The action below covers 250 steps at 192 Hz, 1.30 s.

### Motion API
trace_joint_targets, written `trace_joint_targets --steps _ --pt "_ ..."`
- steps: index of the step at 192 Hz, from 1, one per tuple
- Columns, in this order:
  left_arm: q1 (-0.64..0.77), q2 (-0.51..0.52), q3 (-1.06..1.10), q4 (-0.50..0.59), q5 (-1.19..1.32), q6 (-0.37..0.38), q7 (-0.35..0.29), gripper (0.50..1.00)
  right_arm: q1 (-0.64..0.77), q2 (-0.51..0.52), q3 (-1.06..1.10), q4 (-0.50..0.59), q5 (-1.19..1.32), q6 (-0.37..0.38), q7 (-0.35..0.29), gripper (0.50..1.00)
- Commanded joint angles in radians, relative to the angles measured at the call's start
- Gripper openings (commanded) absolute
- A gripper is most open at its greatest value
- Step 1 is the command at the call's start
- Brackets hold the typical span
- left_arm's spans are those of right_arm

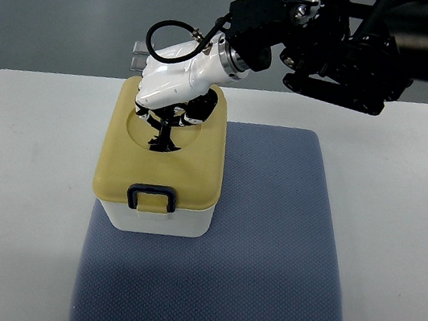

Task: Open white storage box with right hand
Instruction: 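Lift the yellow lid off the box and carry it toward the right hand's side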

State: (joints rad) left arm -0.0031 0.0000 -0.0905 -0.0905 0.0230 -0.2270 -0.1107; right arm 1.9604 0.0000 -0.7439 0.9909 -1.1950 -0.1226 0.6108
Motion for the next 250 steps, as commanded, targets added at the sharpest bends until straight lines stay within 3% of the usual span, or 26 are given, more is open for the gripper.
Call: trace_joint_targets --steps 1,81,163,250 --pt "0.000 0.000 0.000 0.000 0.000 0.000 0.000 1.000 0.000 0.000 0.001 0.000 0.000 -0.011 0.000 0.500" --pt "0.000 0.000 0.000 0.000 0.000 0.000 0.000 1.000 0.020 -0.014 0.017 0.000 0.003 -0.081 0.000 0.500" --pt "0.000 0.000 0.000 0.000 0.000 0.000 -0.001 1.000 0.052 -0.041 0.024 0.000 0.009 -0.086 0.000 0.500" --pt "0.000 0.000 0.000 0.000 0.000 0.000 0.000 1.000 0.066 -0.230 0.029 0.026 -0.021 -0.083 0.000 0.500"
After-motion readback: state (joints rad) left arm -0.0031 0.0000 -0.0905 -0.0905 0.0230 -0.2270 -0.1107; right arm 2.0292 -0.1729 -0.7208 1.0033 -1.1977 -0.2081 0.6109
